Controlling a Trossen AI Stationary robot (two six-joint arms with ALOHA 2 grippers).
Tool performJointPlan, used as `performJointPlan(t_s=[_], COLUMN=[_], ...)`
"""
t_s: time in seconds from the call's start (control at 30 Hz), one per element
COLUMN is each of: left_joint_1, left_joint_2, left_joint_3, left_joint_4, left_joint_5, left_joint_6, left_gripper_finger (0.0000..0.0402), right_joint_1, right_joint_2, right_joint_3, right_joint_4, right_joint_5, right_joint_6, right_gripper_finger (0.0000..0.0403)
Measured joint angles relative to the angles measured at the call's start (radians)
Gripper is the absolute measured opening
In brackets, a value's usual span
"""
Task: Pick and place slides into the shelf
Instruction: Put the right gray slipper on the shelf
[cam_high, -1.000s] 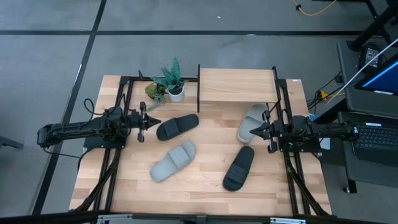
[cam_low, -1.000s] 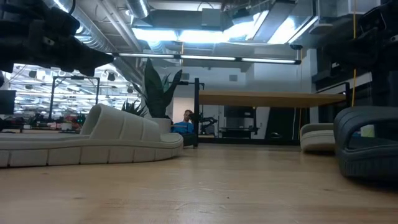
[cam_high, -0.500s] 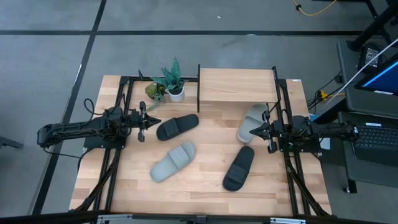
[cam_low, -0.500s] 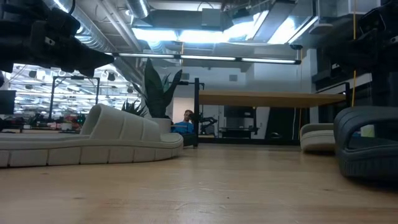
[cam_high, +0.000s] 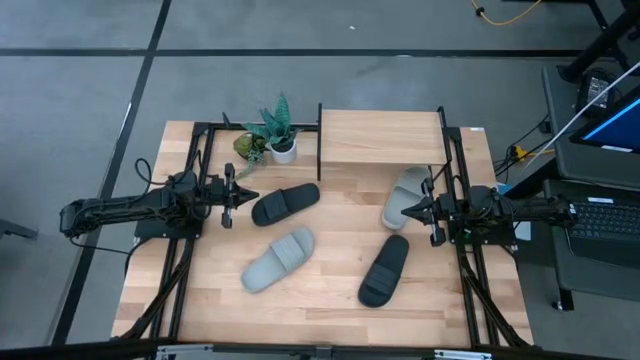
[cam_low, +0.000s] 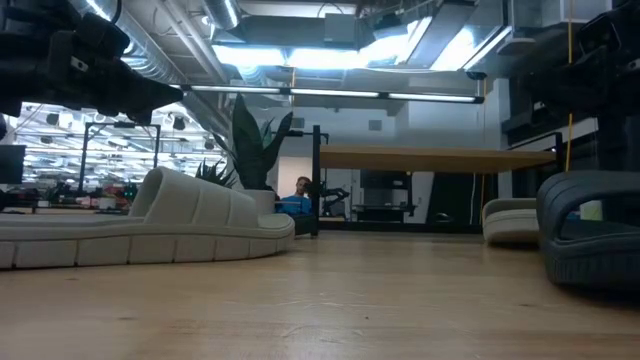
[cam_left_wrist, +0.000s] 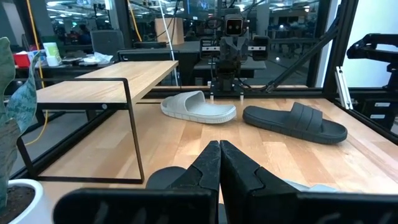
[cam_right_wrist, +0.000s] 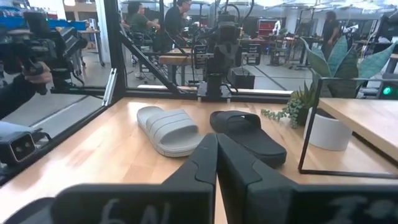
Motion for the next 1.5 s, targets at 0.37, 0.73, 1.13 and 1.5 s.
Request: performJointPlan(t_s=[0.37,0.73,1.13,1.5], left_joint_1=[0.0,0.001,0.0,0.0], left_joint_2=[0.0,0.003,0.004,0.004], left_joint_3=[0.008,0.13,0.132,0.132], left_joint_4=[-0.005,-0.172,-0.227,-0.238], left_joint_5=[-0.024,-0.116,-0.117,-0.117], left_joint_6=[0.0,-0.018,-0.019,-0.018], left_gripper_finger=[0.0,0.0,0.0,0.0], right_joint_1=[0.0,0.0,0.0,0.0], right_joint_2=[0.0,0.0,0.0,0.0], right_joint_3=[0.025,0.166,0.168,0.168], right_joint_4=[0.057,-0.12,-0.129,-0.203], right_joint_5=[0.024,0.054,0.053,0.053], right_joint_6=[0.032,0.1,0.073,0.023], right_gripper_finger=[0.0012,0.0012,0.0012,0.0012])
